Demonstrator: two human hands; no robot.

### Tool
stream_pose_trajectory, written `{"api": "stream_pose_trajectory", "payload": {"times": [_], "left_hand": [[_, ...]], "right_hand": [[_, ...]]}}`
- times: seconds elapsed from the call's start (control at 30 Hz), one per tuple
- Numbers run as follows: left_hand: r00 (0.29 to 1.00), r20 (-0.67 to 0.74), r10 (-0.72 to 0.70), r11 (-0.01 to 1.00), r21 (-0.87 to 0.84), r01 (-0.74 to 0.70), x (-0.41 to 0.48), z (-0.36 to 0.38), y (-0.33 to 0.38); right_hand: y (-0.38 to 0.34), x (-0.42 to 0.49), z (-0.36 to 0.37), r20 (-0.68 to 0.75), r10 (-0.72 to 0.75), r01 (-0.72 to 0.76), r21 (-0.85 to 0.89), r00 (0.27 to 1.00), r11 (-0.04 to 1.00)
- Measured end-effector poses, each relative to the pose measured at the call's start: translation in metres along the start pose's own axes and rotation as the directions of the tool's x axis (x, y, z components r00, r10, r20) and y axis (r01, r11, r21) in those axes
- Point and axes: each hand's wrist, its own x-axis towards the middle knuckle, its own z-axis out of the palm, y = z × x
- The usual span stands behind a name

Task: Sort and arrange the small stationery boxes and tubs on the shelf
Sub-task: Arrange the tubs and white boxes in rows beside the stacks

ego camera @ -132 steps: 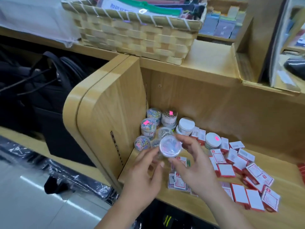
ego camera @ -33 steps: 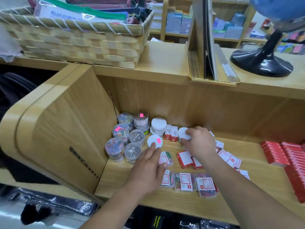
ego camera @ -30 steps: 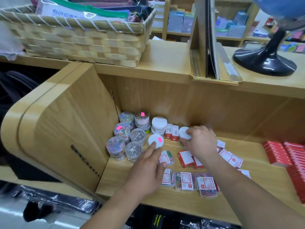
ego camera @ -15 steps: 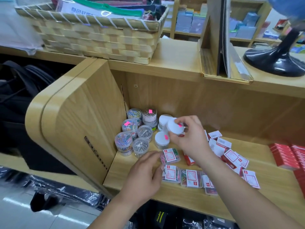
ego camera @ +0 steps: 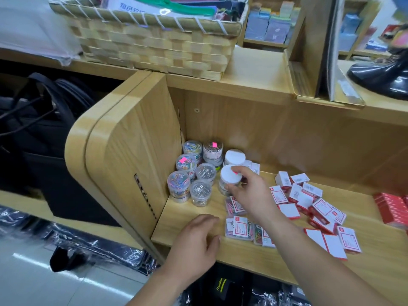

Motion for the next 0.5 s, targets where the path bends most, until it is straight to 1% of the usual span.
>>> {"api": "stream_pose_trajectory", "payload": {"times": [0.17,0.23,0.3,0.37,0.43,0.5], "left_hand": [[0.994,0.059,0.094,0.994,0.058,-0.097,0.013,0.010,0.012],[0.990,0.069,0.127,0.986,0.097,-0.133,0.016,0.015,0.015],[0.985,0.072,0.160,0.975,0.146,-0.169,0.016,0.018,0.013],[0.977,0.100,0.190,0.964,0.166,-0.205,0.016,0.017,0.013],[0.964,0.132,0.231,0.950,0.182,-0.253,0.021,0.015,0.012],[0.955,0.151,0.253,0.941,0.192,-0.280,0.029,0.016,0.012]], "right_hand": [[0.003,-0.006,-0.008,0.038,-0.013,0.010,0.077,0.999,0.997],[0.002,-0.015,-0.019,0.024,-0.035,0.034,0.060,0.999,0.998],[0.008,-0.030,-0.031,-0.019,-0.074,0.073,-0.060,0.997,0.996],[0.018,-0.041,-0.039,-0.022,-0.128,0.118,-0.246,0.992,0.962],[0.026,-0.039,-0.047,0.018,-0.139,0.137,-0.345,0.990,0.929],[0.030,-0.025,-0.053,0.097,-0.148,0.175,-0.428,0.984,0.886]]}}
